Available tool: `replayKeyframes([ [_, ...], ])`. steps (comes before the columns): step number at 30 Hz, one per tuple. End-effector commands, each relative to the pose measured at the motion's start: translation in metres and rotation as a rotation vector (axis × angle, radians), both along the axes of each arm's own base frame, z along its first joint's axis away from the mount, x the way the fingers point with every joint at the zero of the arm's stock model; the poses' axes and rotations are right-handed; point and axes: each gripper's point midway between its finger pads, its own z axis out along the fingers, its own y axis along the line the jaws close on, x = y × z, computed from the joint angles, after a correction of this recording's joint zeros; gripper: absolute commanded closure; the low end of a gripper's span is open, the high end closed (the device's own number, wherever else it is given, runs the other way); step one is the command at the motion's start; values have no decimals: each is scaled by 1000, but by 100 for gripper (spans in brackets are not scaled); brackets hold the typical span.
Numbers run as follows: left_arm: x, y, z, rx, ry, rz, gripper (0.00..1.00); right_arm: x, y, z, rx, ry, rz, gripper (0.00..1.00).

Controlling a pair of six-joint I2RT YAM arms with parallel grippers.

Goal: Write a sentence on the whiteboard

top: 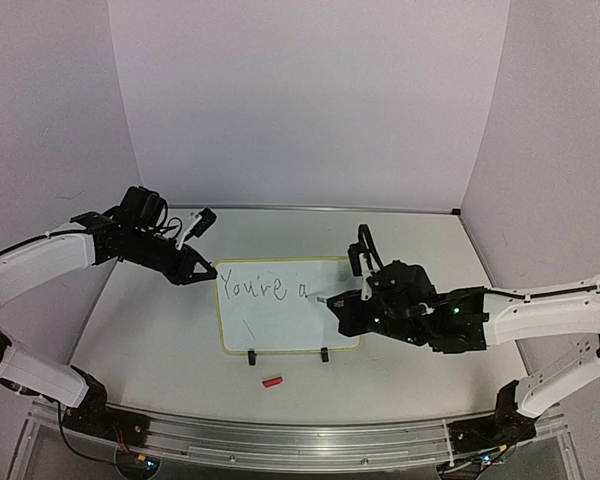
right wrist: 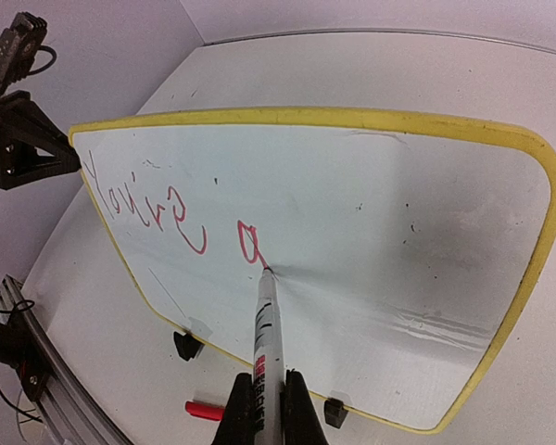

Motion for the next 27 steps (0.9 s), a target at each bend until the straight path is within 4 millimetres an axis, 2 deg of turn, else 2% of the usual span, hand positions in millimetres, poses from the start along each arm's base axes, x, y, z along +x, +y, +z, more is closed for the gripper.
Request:
replayKeyframes([
  [1, -1, 4, -8, 53, 17, 3, 100, 5, -4, 17, 21, -28, -27, 100],
  [12, 0, 5, -9, 56, 16, 6, 100, 3, -9, 56, 94, -107, -11, 100],
  [27, -1, 4, -9, 55, 20, 4, 100, 11, 1, 45, 52, -107, -24, 100],
])
